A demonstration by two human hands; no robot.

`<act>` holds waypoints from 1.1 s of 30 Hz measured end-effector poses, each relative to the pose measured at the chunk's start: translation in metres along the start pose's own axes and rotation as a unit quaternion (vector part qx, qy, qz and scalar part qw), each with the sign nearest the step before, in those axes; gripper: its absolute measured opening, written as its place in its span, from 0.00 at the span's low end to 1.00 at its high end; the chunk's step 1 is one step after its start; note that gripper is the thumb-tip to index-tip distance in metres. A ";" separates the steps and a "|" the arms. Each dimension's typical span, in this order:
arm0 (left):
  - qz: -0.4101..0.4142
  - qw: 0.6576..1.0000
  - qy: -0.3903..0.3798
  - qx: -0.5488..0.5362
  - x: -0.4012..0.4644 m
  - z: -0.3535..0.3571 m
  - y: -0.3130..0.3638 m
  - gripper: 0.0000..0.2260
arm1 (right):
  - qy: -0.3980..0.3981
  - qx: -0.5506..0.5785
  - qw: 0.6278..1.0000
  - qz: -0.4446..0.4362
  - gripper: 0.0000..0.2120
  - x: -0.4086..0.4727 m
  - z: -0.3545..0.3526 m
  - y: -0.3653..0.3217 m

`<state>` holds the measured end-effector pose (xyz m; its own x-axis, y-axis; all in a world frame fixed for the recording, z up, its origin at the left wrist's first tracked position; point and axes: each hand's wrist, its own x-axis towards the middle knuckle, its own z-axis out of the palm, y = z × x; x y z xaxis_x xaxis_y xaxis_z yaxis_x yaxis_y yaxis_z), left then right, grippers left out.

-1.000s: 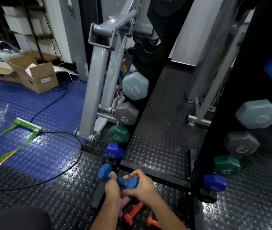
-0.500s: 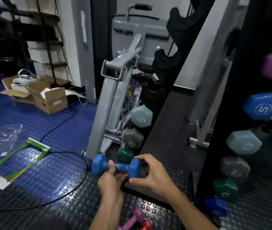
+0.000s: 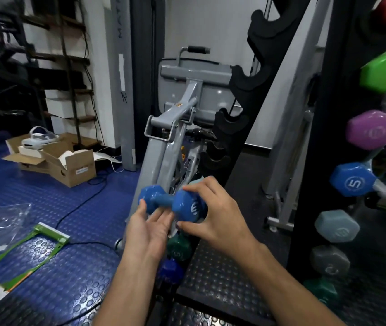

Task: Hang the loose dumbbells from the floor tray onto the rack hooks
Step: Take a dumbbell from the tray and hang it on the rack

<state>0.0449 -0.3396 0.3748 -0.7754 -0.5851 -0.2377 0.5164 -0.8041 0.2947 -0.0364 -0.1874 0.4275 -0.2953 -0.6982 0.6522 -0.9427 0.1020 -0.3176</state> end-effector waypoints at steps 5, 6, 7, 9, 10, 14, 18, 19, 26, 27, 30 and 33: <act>0.101 0.986 -0.057 0.123 0.016 0.054 0.008 0.17 | 0.114 0.079 0.983 0.124 0.33 0.025 -0.007 0.005; 0.115 0.980 -0.070 0.143 0.020 0.068 0.009 0.18 | 0.135 0.088 0.976 0.147 0.33 0.031 -0.007 0.006; 0.124 0.975 -0.076 0.169 0.024 0.080 0.008 0.18 | 0.154 0.097 0.968 0.170 0.32 0.036 -0.005 0.007; 0.108 0.966 -0.079 0.223 0.031 0.100 0.004 0.23 | 0.189 0.106 0.954 0.209 0.31 0.045 0.000 0.007; 0.097 0.961 -0.086 0.243 0.036 0.109 0.002 0.25 | 0.206 0.106 0.946 0.227 0.31 0.050 0.003 0.007; 0.102 0.931 -0.120 0.329 0.046 0.141 0.000 0.19 | 0.253 0.128 0.917 0.282 0.30 0.063 0.009 0.008; 0.109 0.886 -0.122 0.434 0.064 0.164 -0.008 0.19 | 0.278 0.114 0.895 0.329 0.30 0.077 0.009 0.016; 0.112 0.878 -0.114 0.452 0.066 0.167 -0.009 0.19 | 0.281 0.112 0.891 0.339 0.29 0.081 0.008 0.017; 0.078 0.857 -0.128 0.493 0.089 0.186 -0.018 0.20 | 0.269 0.104 0.884 0.366 0.21 0.095 -0.001 0.029; 0.075 0.848 -0.133 0.507 0.094 0.186 -0.018 0.22 | 0.265 0.104 0.884 0.370 0.20 0.094 -0.002 0.031; 0.058 0.828 -0.155 0.536 0.099 0.188 -0.018 0.27 | 0.258 0.110 0.879 0.386 0.19 0.091 -0.003 0.035; 0.024 0.827 -0.181 0.532 0.101 0.194 -0.016 0.35 | 0.255 0.103 0.870 0.408 0.21 0.088 -0.001 0.038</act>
<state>-0.1122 -0.3649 0.5260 -0.9206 -0.3891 0.0335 0.0863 -0.1191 0.9891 -0.0979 -0.2446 0.4735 -0.9340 -0.0426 0.3548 -0.3537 0.2503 -0.9012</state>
